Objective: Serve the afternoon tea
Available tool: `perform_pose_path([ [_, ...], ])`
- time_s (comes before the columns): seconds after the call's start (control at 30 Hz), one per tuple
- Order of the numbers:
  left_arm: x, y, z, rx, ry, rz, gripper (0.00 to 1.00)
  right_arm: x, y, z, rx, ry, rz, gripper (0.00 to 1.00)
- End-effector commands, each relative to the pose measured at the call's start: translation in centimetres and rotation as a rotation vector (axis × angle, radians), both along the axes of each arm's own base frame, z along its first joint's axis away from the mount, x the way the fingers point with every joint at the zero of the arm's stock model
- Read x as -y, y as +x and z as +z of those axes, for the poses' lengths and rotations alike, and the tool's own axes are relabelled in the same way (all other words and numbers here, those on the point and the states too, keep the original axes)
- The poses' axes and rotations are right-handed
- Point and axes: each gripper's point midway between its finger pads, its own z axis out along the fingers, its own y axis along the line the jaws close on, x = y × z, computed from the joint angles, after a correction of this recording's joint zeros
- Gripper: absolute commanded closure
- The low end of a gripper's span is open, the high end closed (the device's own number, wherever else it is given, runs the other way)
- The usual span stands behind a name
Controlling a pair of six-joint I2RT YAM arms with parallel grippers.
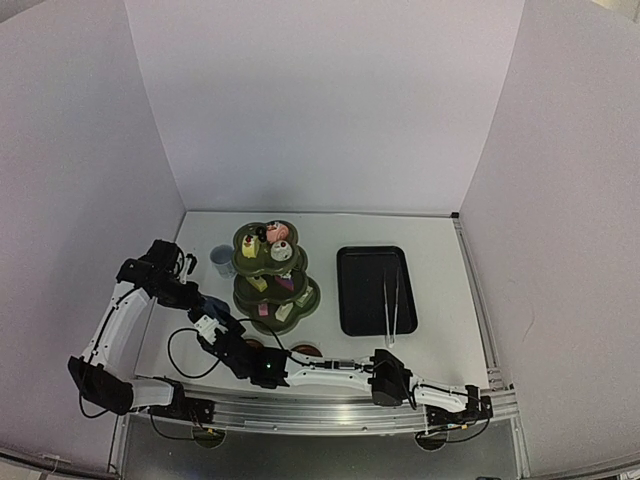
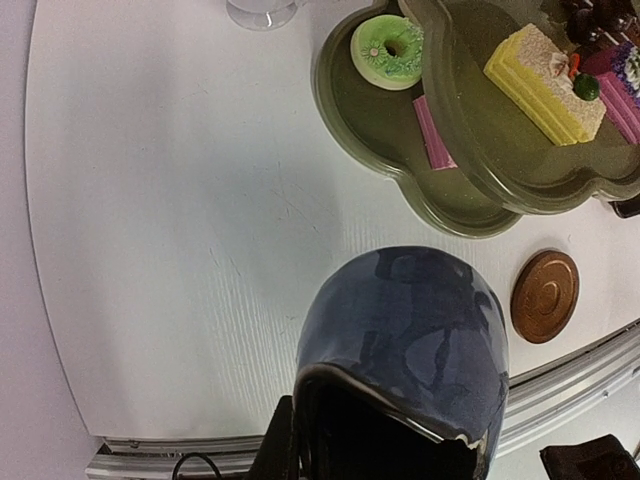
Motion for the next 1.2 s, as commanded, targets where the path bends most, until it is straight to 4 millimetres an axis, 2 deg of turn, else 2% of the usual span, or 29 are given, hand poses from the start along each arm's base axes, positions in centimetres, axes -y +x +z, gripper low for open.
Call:
perform_pose_path([
  [0.0, 1.0, 0.8, 1.9, 0.086, -0.065, 0.002, 1.00, -0.4, 0.4, -0.2, 0.026, 0.017, -0.002, 0.46],
  [0.2, 1.2, 0.8, 2.0, 0.092, -0.071, -0.005, 1.00, 0.0, 0.8, -1.8, 0.013, -0.013, -0.018, 0.54],
  [0.33, 1.5, 0.7, 2.0, 0.088, -0.081, -0.011, 1.00, 0.2, 1.3, -2.1, 0.010, -0.026, -0.028, 0.53],
  [0.43, 1.6, 0.8, 1.7, 0.086, -0.085, 0.000, 1.00, 0.5, 1.7, -3.3, 0.004, -0.057, -0.041, 0.48],
  [0.53, 1.7, 0.8, 1.4, 0.074, -0.097, 0.012, 1.00, 0.7, 1.7, -4.0, -0.001, -0.079, -0.046, 0.51],
  [0.7, 1.8, 0.6, 1.3, 0.070, -0.099, 0.013, 1.00, 0.9, 2.0, -4.3, -0.002, -0.087, -0.053, 0.69],
  [0.8, 1.8, 0.6, 1.4, 0.076, -0.099, 0.010, 1.00, 1.1, 2.2, -4.6, -0.001, -0.096, -0.066, 0.94],
  [0.83, 1.8, 0.6, 1.5, 0.078, -0.098, 0.010, 1.00, 1.2, 2.2, -4.5, 0.000, -0.096, -0.068, 0.98],
  [1.1, 1.8, 0.5, 1.3, 0.078, -0.096, 0.000, 1.00, 1.3, 2.1, -3.9, -0.026, -0.082, -0.035, 1.00],
  [1.13, 1.9, 0.5, 1.3, 0.078, -0.098, -0.005, 0.97, 1.3, 2.1, -3.7, -0.036, -0.075, -0.027, 1.00],
  [1.17, 1.9, 0.5, 1.3, 0.078, -0.099, -0.008, 0.89, 1.4, 2.1, -3.4, -0.046, -0.063, -0.022, 1.00],
])
